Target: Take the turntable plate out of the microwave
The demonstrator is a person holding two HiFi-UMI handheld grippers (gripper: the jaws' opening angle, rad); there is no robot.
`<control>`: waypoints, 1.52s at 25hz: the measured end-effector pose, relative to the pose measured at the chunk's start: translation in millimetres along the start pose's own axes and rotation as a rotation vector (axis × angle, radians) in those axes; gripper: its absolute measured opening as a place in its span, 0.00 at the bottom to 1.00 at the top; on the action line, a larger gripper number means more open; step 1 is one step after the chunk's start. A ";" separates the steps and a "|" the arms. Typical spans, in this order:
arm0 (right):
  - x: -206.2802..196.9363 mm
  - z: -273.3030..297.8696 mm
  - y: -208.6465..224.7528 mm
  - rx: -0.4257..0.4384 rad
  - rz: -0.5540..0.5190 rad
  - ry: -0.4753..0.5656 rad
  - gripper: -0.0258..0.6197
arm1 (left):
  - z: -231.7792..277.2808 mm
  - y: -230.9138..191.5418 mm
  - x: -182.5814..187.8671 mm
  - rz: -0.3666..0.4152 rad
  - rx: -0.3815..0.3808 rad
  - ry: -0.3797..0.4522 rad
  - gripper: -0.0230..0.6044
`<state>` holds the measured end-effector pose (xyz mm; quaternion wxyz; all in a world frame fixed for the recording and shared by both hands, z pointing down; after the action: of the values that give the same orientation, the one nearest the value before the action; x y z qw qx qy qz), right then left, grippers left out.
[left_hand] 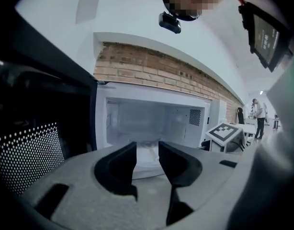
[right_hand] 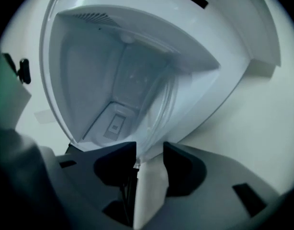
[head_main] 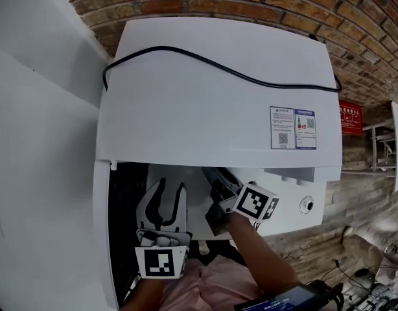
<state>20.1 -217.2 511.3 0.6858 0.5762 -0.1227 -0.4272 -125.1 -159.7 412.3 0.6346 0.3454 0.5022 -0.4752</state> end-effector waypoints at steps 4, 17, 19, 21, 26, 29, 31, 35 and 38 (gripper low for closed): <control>0.7 -1.2 2.9 -0.040 0.182 -0.012 0.23 | -0.6 -1.7 5.5 -0.005 0.004 0.024 0.28; -2.2 -23.7 10.8 -0.021 0.255 0.053 0.08 | -8.1 5.9 11.5 0.012 0.004 0.038 0.28; -4.4 -25.9 10.4 -0.009 0.271 0.059 0.07 | -10.3 5.9 11.0 0.025 0.008 0.044 0.28; -6.4 -30.8 10.6 -0.033 0.261 0.054 0.06 | -11.9 6.6 11.6 0.025 0.016 0.035 0.28; -14.3 -32.3 2.5 0.066 0.230 0.043 0.05 | -14.7 8.0 14.9 0.029 0.023 0.043 0.28; -12.2 -29.6 8.1 0.053 0.254 0.028 0.18 | -16.0 9.6 15.7 0.030 0.023 0.051 0.28; -10.1 -21.9 10.0 0.053 0.280 0.018 0.29 | -17.0 10.0 17.9 0.034 0.023 0.055 0.28; -6.8 1.2 12.2 0.126 0.343 0.020 0.32 | -17.2 8.1 21.4 0.038 0.030 0.057 0.28; -4.6 5.6 11.6 0.097 0.335 -0.003 0.23 | -18.1 3.9 20.6 0.046 0.034 0.056 0.28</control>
<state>18.7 -218.1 524.8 0.7187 0.5795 -0.2386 -0.3012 -126.1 -147.2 387.6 0.6251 0.3806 0.5035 -0.4593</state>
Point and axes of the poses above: the fingertips, and each gripper's own axes: z forward along the fingers, y to its right, x out of its top, the point moved 6 cm from there along -z, backward along the fingers
